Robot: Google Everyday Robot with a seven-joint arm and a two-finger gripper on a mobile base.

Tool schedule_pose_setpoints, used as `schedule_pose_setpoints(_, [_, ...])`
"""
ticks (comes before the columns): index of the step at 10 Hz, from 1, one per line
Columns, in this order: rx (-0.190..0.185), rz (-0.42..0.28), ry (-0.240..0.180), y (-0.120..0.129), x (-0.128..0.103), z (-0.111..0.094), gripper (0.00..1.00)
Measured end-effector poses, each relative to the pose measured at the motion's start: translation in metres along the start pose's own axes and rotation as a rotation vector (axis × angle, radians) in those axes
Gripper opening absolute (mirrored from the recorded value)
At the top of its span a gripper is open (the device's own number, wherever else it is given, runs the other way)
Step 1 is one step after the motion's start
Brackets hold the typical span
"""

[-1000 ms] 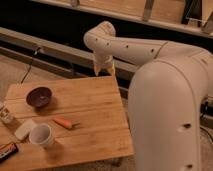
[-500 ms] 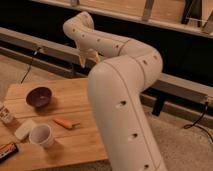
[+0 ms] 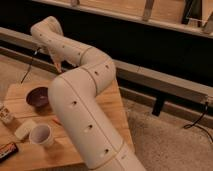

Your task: Move the arm in a circular motion

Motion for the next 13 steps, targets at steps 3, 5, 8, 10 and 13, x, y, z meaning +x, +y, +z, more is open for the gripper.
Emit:
schedule_pose_setpoints(3, [-0.049,-0.231,0.048,0.081,0.008,0.0,0.65])
schedule_pose_setpoints(5, [-0.081,-0.394,0.066,0.125,0.024,-0.014,0.65])
schedule_pose_setpoints(8, [-0.125,-0.576,0.074,0.155,0.072,-0.059,0.65])
schedule_pose_setpoints(10, [-0.135,-0.647,0.076,0.155,0.114,-0.086,0.65])
schedule_pose_setpoints(13, [-0.153,-0.711,0.118,0.154,0.176,-0.094,0.65])
